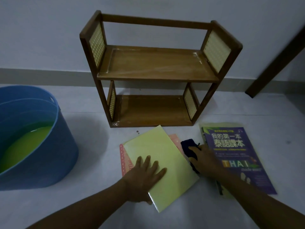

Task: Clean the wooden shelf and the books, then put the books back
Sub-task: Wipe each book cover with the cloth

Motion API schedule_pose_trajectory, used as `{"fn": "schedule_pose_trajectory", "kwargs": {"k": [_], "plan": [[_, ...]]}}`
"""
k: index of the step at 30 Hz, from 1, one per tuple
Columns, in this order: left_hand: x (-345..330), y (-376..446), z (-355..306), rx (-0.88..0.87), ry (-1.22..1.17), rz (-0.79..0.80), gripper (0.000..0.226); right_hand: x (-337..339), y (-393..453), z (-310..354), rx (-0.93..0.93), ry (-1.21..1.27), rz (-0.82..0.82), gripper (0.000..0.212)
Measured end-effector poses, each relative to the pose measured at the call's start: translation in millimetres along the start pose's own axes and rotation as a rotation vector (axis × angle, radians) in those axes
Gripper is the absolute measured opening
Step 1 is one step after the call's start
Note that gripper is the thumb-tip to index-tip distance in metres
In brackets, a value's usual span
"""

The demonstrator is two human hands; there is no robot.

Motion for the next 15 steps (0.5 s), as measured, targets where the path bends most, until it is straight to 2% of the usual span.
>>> {"fn": "schedule_pose_trajectory", "kwargs": {"k": [3, 7, 10, 13, 15], "plan": [[4, 3, -10, -0.024, 0.094, 0.028, 0.097, -2, -2, 3, -0.019, 0.008, -0.008, 0.051], [-8, -13, -4, -0.044, 0.223, 0.021, 0.063, -2, -2, -3, -0.022, 0.073, -0.002, 0.051], [10, -17, -5, -0.162, 0.281, -0.27, 0.041, 13, 0, -5, 0.0, 0.311, 0.014, 0.041], [76, -25, 5, -0.137, 0.051, -0.56, 0.03, 40, -5, -14, 0.002, 0.547, -0.054, 0.035], [116, -33, 17, -0.027, -0.175, -0.696, 0.022, 53, -13, -16, 0.077, 0.632, -0.113, 0.045]]}}
Point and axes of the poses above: each hand's wrist, its own y-axis towards the middle knuckle, its own x-axis out of the back of the hand, z = x × y, the point moved 5 cm from there along y, towards the middle knuckle, and after that the axes turned 3 degrees about -z, right-handed, at the moved point
